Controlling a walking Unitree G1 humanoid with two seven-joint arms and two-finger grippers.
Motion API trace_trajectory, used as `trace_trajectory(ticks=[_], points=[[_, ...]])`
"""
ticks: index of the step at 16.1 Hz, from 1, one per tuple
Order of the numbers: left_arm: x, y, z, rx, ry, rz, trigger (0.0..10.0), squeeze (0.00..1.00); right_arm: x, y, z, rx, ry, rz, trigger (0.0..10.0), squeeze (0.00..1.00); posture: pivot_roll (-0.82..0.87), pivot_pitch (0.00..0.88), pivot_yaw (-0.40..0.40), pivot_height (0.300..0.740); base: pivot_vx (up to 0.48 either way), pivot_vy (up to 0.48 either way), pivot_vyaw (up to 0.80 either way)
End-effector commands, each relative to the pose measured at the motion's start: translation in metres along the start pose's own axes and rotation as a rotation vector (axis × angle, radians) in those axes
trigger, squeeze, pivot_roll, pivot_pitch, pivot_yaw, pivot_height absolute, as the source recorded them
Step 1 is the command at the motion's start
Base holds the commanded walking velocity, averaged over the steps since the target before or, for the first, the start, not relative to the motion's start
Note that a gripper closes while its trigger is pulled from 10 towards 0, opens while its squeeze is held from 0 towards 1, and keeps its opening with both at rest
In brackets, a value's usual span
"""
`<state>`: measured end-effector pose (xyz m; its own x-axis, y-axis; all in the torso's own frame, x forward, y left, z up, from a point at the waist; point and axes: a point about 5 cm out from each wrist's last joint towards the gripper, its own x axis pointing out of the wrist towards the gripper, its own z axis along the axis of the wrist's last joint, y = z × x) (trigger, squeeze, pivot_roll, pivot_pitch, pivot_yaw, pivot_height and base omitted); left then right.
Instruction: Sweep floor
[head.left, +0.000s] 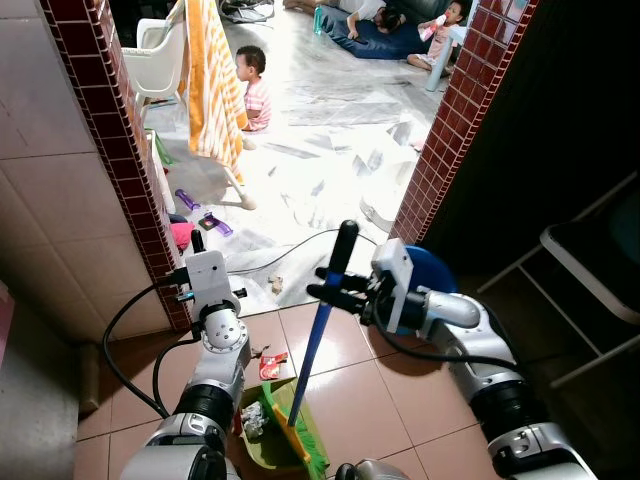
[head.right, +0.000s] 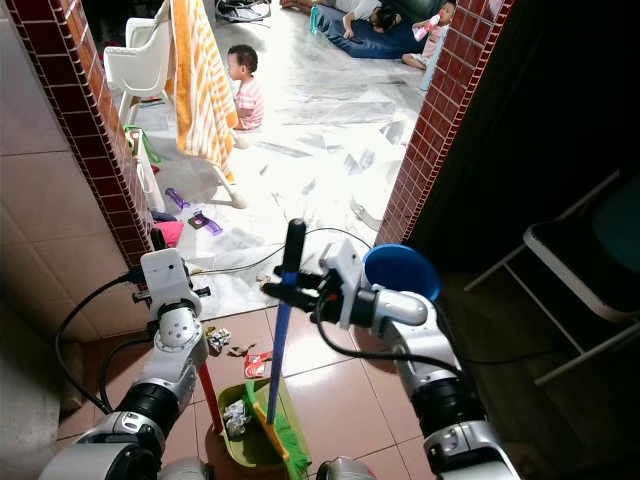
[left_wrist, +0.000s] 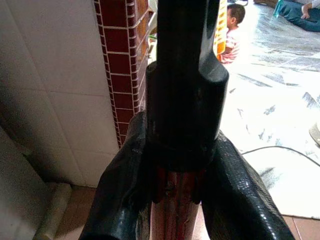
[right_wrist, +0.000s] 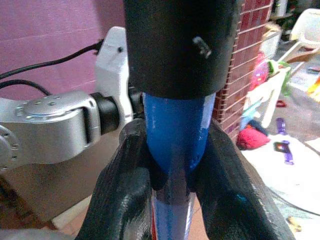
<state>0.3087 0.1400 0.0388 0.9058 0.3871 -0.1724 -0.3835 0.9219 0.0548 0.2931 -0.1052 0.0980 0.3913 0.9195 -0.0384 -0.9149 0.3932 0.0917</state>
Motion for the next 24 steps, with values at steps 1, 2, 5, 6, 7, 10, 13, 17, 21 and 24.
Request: trace_trajectory(ticks=[1,2,5,6,7,10,13,17,21,24], points=[[0.002,-0.004,0.001,0.003,0.016,-0.019,10.0,0.00,-0.006,-0.011,0.007,-0.037,-0.003,-0.059,10.0,0.00,-0.05,0.000,-0.064,0.740,0.000,0.000,0.00],[0.002,-0.006,0.002,-0.025,0.022,-0.088,10.0,0.00,-0.009,-0.017,0.013,-0.040,-0.027,-0.111,10.0,0.00,-0.05,0.000,-0.063,0.740,0.000,0.000,0.00],[0.003,-0.005,0.002,-0.078,0.018,-0.176,10.0,0.00,-0.017,-0.037,0.036,-0.104,-0.150,-0.339,10.0,0.00,-0.04,0.000,-0.053,0.740,0.000,0.000,0.00],[0.003,-0.005,0.002,-0.079,0.017,-0.178,10.0,0.00,-0.017,-0.038,0.037,-0.105,-0.162,-0.362,10.0,0.00,-0.04,0.000,-0.053,0.740,0.000,0.000,0.00],[0.004,-0.003,0.002,-0.082,0.014,-0.182,10.0,0.00,-0.018,-0.041,0.040,-0.110,-0.187,-0.415,10.0,0.00,-0.04,0.000,-0.046,0.740,0.000,0.000,0.00],[0.007,0.002,0.010,-0.054,-0.045,-0.245,10.0,0.00,-0.024,-0.048,0.039,-0.103,-0.266,-0.664,10.0,0.00,-0.03,0.000,-0.039,0.740,0.000,0.000,0.00],[0.008,0.007,0.016,-0.082,-0.071,-0.272,10.0,0.00,-0.036,-0.044,0.026,-0.107,-0.276,-0.846,10.0,0.00,-0.02,0.000,-0.034,0.740,0.000,0.000,0.00],[0.007,0.026,0.023,-0.102,-0.118,-0.254,10.0,0.00,-0.049,-0.038,0.013,-0.185,-0.202,-0.922,10.0,0.00,-0.03,0.000,-0.030,0.740,0.000,0.000,0.00],[-0.001,0.028,0.045,-0.111,-0.213,-0.290,10.0,0.00,-0.054,-0.045,0.011,-0.199,-0.175,-1.062,10.0,0.00,-0.03,0.000,-0.031,0.740,0.000,0.000,0.00],[-0.005,0.024,0.057,-0.121,-0.256,-0.313,10.0,0.00,-0.044,-0.039,0.012,-0.188,-0.203,-1.052,10.0,0.00,-0.02,0.000,-0.028,0.740,0.000,0.000,0.00]])
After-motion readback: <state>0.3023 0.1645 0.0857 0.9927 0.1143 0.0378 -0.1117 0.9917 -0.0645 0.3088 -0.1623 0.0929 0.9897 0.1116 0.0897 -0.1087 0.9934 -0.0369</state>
